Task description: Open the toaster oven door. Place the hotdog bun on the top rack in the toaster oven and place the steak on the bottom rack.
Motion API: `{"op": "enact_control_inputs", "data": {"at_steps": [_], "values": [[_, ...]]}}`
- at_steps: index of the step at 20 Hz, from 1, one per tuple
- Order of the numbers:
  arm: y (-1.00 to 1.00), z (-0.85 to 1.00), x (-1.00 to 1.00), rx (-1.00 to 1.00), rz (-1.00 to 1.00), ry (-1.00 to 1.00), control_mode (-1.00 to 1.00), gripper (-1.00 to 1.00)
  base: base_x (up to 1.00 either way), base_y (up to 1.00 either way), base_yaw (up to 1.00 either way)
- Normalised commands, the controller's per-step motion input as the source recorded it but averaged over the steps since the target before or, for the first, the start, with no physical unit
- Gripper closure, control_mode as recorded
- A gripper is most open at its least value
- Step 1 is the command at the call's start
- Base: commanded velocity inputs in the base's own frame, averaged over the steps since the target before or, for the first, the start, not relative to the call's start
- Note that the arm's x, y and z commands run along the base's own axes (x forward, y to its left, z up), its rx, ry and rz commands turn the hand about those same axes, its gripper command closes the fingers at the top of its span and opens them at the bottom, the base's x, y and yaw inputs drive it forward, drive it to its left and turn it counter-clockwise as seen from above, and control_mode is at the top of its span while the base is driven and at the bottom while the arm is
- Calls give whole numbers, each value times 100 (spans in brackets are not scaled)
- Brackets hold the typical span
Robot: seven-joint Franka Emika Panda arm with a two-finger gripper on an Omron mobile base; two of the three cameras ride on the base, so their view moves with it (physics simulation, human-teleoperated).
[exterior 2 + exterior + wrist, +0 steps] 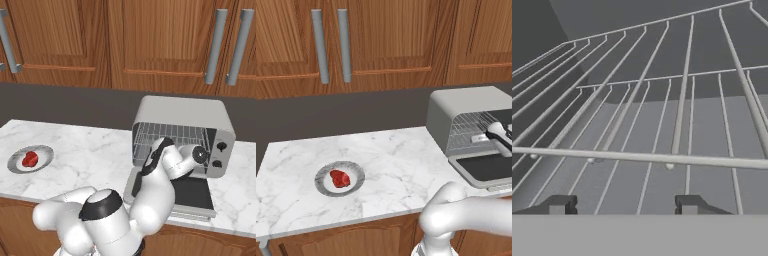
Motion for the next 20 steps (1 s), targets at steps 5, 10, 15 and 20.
{"op": "enact_control_inputs", "data": {"at_steps": [5, 10, 15, 20], "values": [[0, -59, -65, 0, 0, 9, -100, -100, 0, 0, 0], [0, -62, -70, -4, 0, 14, -100, -100, 0, 0, 0], [0, -65, -71, -9, -1, 19, -100, -100, 0, 0, 0], [0, -67, -67, -10, -2, 23, -100, -100, 0, 0, 0]]}}
